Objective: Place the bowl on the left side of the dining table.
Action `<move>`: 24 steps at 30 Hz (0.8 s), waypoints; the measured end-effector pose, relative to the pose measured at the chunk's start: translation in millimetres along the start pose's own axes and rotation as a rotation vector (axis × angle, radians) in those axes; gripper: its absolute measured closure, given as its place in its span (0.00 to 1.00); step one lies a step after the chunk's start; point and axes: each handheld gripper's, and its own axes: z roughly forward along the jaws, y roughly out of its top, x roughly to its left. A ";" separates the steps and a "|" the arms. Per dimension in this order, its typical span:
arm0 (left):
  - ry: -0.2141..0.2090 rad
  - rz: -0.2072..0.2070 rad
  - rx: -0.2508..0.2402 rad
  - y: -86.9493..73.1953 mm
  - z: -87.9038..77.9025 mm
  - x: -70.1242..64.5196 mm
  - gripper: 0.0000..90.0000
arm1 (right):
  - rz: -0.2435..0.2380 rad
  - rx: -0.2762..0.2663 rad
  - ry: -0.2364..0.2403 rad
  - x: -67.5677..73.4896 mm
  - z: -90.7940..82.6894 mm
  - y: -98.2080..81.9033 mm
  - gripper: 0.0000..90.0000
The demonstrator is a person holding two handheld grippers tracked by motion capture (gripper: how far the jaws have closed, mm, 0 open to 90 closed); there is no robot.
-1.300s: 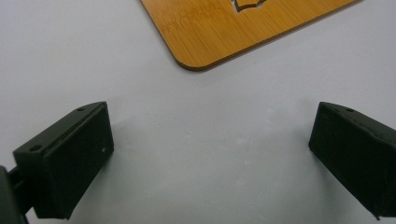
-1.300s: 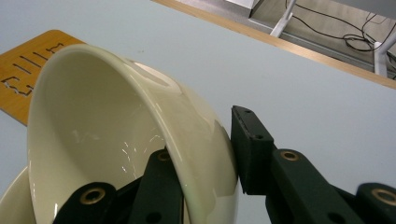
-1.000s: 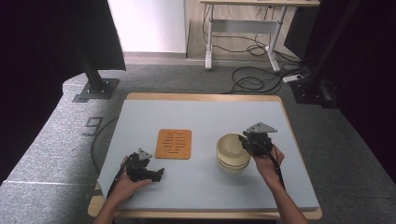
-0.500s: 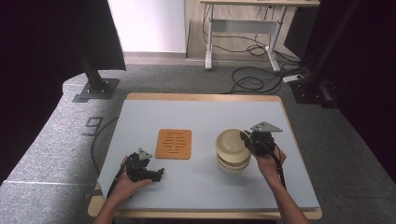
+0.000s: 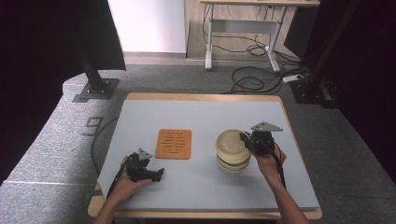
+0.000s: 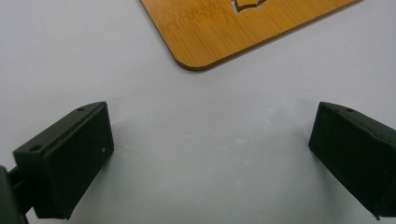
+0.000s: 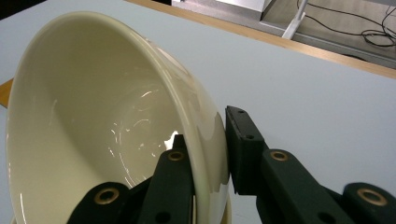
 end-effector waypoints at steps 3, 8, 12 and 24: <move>0.000 0.000 0.000 0.0 0.0 0.0 0.00 | 0.007 -0.006 0.005 -0.9 -1.4 0.4 0.88; 0.000 0.000 -0.001 0.0 0.1 -0.1 0.00 | 0.019 -0.016 0.014 -2.2 -3.5 1.0 0.88; -0.001 -0.001 0.000 0.0 0.0 -0.1 0.00 | 0.019 -0.025 0.018 -2.3 -5.6 1.9 0.89; 0.001 0.000 -0.001 0.0 0.1 -0.1 0.00 | 0.023 -0.056 0.031 -1.9 -12.2 5.4 0.89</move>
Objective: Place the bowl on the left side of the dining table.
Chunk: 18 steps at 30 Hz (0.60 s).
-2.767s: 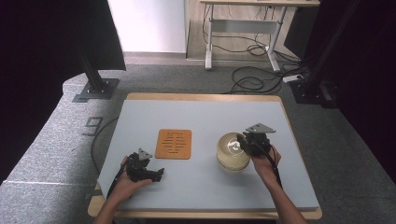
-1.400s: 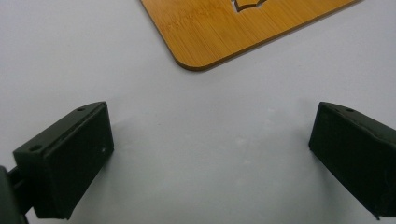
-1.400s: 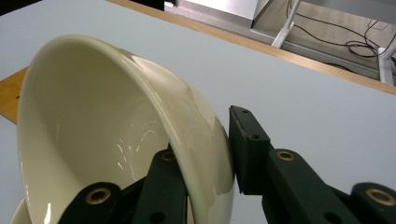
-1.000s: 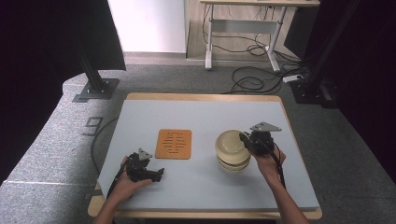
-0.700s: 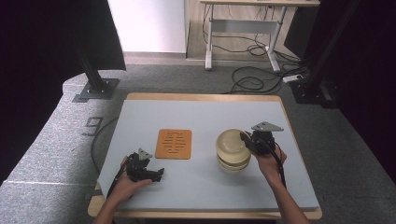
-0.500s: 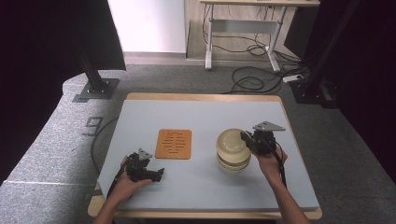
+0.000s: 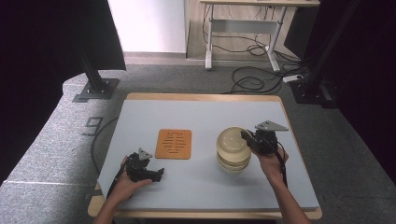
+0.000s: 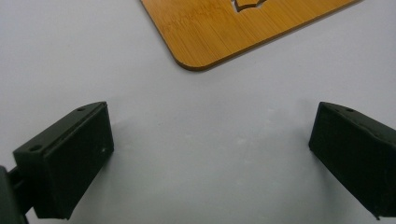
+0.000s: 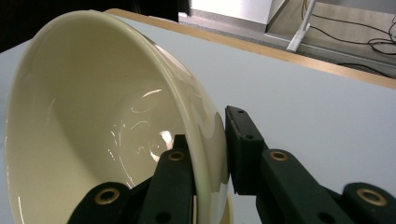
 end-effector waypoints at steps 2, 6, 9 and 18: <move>0.000 0.000 0.000 0.0 0.0 0.0 0.00 | -0.003 -0.002 0.001 0.5 -0.7 0.5 0.89; 0.000 0.000 0.000 0.0 0.0 0.0 0.00 | -0.004 -0.004 0.007 2.1 -1.6 1.4 0.89; 0.000 0.000 0.000 0.0 0.0 0.0 0.00 | -0.011 -0.008 0.011 3.7 -2.0 2.0 0.89; 0.000 0.000 0.000 0.0 -0.1 0.0 0.00 | -0.015 -0.020 0.018 6.0 -5.0 4.4 0.89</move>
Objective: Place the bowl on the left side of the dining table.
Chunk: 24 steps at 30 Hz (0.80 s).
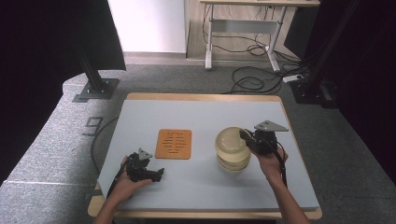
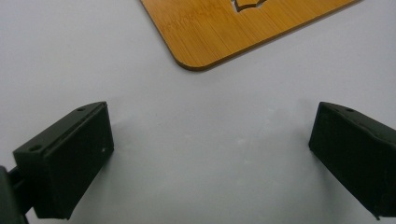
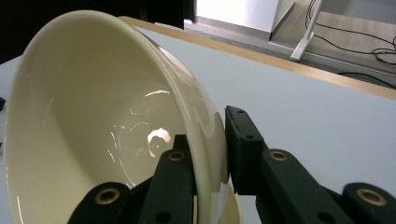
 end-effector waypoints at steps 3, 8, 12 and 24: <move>-0.001 0.000 0.000 0.0 -0.1 0.0 0.00 | 0.001 -0.004 0.002 0.7 -1.0 0.7 0.89; -0.001 0.000 0.000 0.0 0.0 -0.1 0.00 | -0.001 -0.011 0.004 2.1 -2.4 1.9 0.89; 0.000 0.001 0.001 0.0 -0.1 0.0 0.00 | -0.009 -0.019 0.010 5.2 -3.9 3.9 0.89; 0.001 0.002 0.000 -0.1 -0.2 0.0 0.00 | 0.003 -0.036 0.029 8.2 -7.3 7.3 0.89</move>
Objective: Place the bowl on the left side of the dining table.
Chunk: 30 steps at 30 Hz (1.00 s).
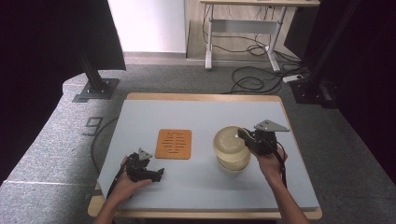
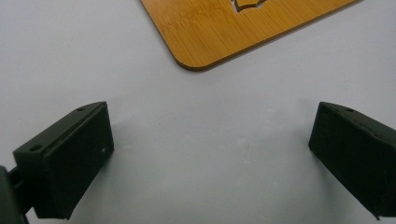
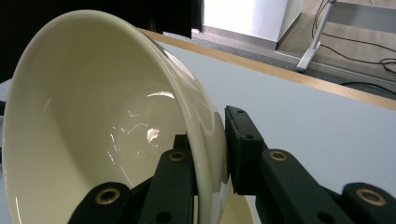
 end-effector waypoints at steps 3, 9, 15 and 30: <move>-0.001 0.000 0.000 0.0 -0.1 0.0 0.00 | -0.002 -0.006 0.005 1.7 0.1 1.5 0.89; -0.001 0.000 0.001 0.0 -0.1 0.1 0.00 | -0.008 -0.003 0.009 4.9 0.7 2.5 0.89; -0.001 0.000 0.000 0.0 -0.2 0.1 0.00 | 0.003 -0.006 0.025 9.3 5.8 5.2 0.89; -0.002 -0.002 0.000 0.1 0.0 0.1 0.00 | -0.017 0.017 0.049 24.4 23.4 6.8 0.89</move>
